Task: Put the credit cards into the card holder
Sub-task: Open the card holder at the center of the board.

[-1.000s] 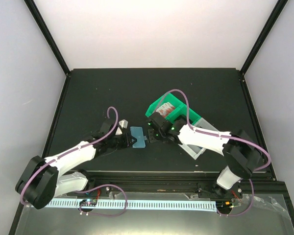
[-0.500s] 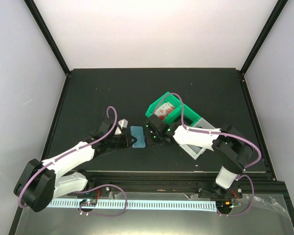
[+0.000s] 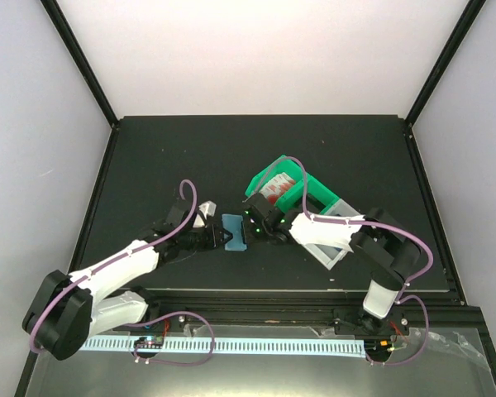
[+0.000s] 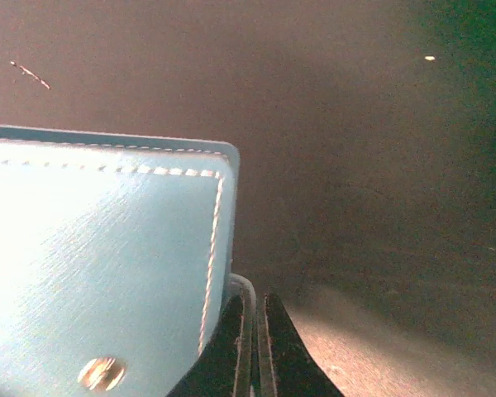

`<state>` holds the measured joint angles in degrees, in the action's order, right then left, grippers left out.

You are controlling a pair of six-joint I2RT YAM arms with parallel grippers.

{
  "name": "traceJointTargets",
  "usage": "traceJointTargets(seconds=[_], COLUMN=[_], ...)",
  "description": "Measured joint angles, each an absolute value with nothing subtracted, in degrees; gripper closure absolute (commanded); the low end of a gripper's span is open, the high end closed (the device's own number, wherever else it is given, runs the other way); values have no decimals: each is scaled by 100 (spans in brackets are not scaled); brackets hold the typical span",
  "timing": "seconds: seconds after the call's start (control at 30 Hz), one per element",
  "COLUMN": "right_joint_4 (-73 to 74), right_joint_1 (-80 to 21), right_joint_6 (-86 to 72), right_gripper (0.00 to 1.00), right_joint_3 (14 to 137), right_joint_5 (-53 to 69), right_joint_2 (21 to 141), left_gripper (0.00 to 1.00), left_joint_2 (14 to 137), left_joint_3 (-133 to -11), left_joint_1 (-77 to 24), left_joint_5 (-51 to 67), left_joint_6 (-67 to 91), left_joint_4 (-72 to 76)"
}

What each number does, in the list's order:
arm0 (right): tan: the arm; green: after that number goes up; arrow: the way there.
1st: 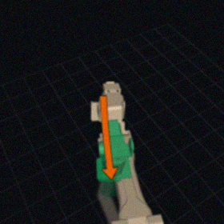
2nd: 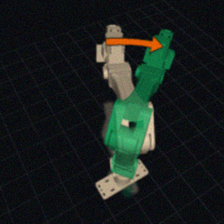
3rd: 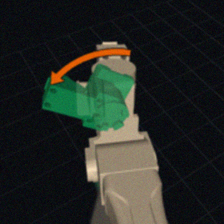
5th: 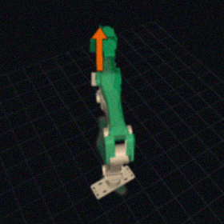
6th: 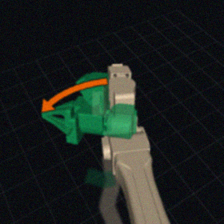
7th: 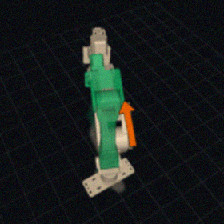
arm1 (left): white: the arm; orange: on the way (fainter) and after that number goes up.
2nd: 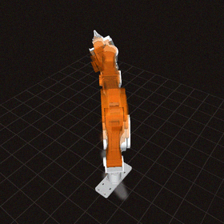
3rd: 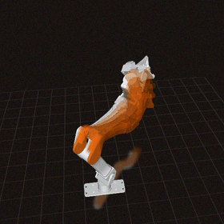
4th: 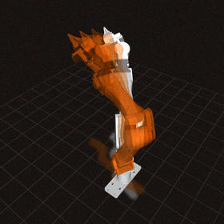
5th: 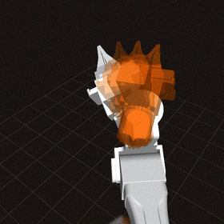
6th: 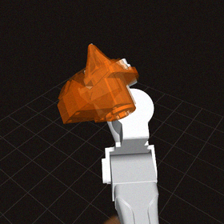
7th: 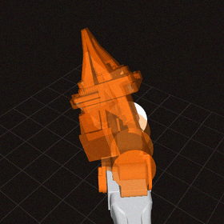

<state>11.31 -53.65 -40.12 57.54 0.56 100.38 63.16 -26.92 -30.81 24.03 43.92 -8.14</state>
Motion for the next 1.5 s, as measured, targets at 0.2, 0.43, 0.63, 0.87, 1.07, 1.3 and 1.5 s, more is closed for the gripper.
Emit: traceJointTargets(seconds=[0.2,0.43,0.63,0.87,1.07,1.3,1.5], right_joint_4=[1529,2152,2464,2541,2558,2615,2783], right_joint_1=[-5358,-5358,-5358,-5358,-5358,-5358,-5365], right_joint_6=[-3824,-3603,-3590,-3586,-3583,-3586,-3586], right_gripper=[99,99,99,99,99,99,99], right_joint_3=[5739,5752,5861,6211,6357,6357,6311], right_joint_5=[56,290,515,709,766,576,36], right_joint_2=[9692,9319,9279,9218,9223,9343,9435], left_gripper=[23,1,1,3,24,34,40], left_joint_2=[6259,6259,6259,6326,6602,6692,6705], left_joint_3=[-2681,-2676,-2676,-2694,-2718,-2722,-2729], left_joint_1=[-3081,-3081,-3081,-3081,-3081,-3081,-3083], left_joint_5=[2167,1824,1837,2060,2130,2154,2123], left_joint_6=[4375,4257,4093,4016,3940,3913,3913], left_joint_4=[-860,-950,-928,-856,-860,-860,-860])
